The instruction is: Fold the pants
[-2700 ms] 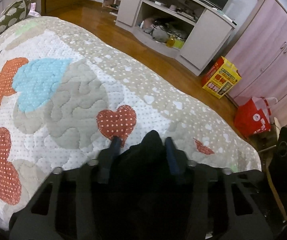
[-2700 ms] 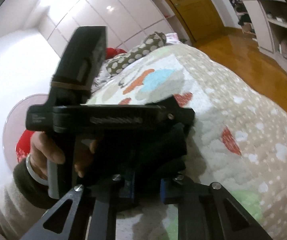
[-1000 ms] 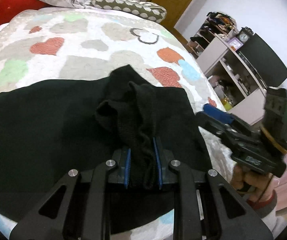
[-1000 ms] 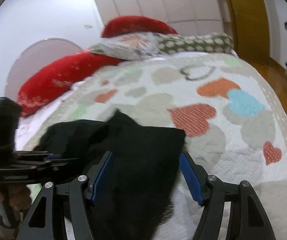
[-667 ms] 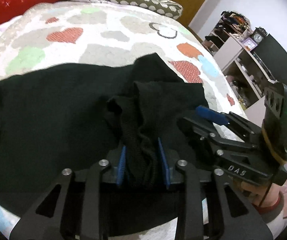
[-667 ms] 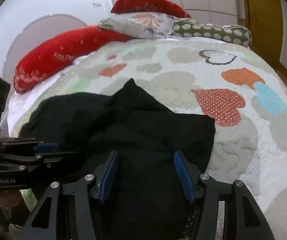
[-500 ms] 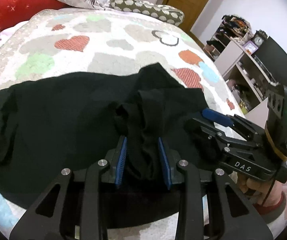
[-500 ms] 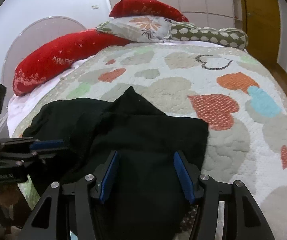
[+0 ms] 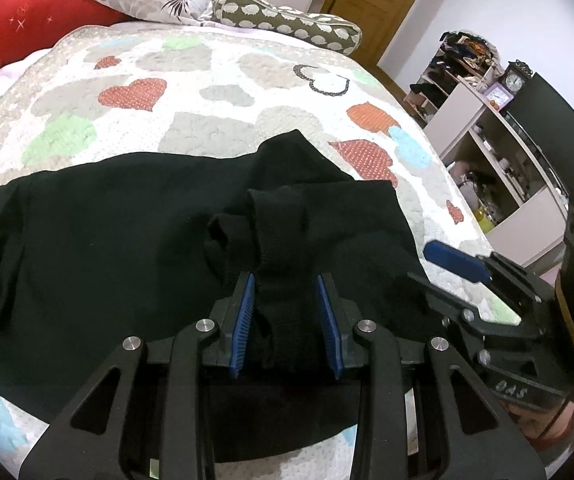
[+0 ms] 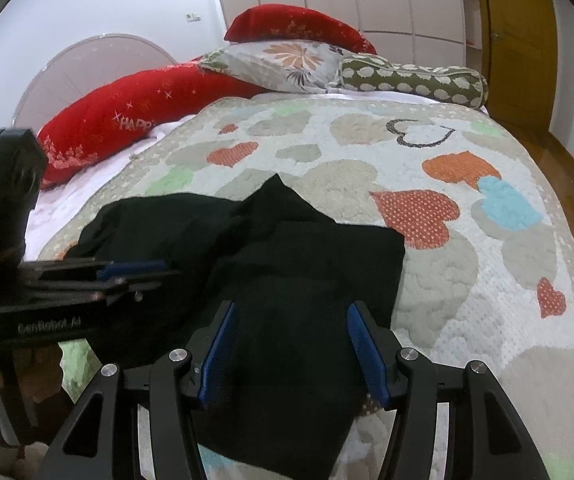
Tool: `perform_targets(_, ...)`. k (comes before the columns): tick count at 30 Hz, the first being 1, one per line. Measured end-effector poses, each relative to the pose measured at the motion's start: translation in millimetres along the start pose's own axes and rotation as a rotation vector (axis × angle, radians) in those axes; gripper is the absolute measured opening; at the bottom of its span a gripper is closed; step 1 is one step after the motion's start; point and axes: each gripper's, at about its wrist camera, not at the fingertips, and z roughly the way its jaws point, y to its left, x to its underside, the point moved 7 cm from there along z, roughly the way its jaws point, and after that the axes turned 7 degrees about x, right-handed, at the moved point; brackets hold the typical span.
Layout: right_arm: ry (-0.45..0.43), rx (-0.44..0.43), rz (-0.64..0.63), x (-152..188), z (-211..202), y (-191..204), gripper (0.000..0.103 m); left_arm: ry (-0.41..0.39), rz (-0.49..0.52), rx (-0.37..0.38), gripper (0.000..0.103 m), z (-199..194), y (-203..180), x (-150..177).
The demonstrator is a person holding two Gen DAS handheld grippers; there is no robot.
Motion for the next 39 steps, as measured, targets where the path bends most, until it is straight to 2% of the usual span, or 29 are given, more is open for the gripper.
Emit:
perform_targets(7,0.018,-0.004,0.009,12,0,-3,0.055,-0.005,-0.004,-0.002,0.031,5,-1,-3)
perform_targets(8,0.018,-0.004,0.011,13,0,-3,0.055,-0.005,0.001,-0.005,0.036,7,-2,-2)
perform_targets(10,0.024,0.002,0.01,18,2,-4,0.055,0.0,0.005,-0.006,0.039,13,-1,-1)
perform_targets(13,0.074,0.032,0.004,34,17,-6,0.056,0.012,0.009,-0.029,0.039,25,4,2)
perform_targets(17,0.068,0.026,0.009,37,17,-9,0.056,0.001,0.033,-0.038,0.039,27,4,3)
perform_targets(21,0.061,0.011,0.024,28,9,-11,0.056,-0.016,0.012,-0.025,0.039,15,6,0)
perform_targets(25,0.028,0.003,0.01,10,5,-5,0.056,-0.04,0.001,-0.072,0.039,-3,15,3)
perform_targets(28,0.011,-0.011,-0.012,-7,12,7,0.056,-0.057,-0.034,-0.072,0.039,-17,26,8)
perform_targets(34,0.031,-0.006,-0.076,-34,46,37,0.056,-0.099,-0.075,-0.131,0.039,-44,49,15)
perform_targets(39,0.08,0.032,-0.103,-36,81,47,0.056,-0.105,-0.116,-0.167,0.039,-53,66,20)
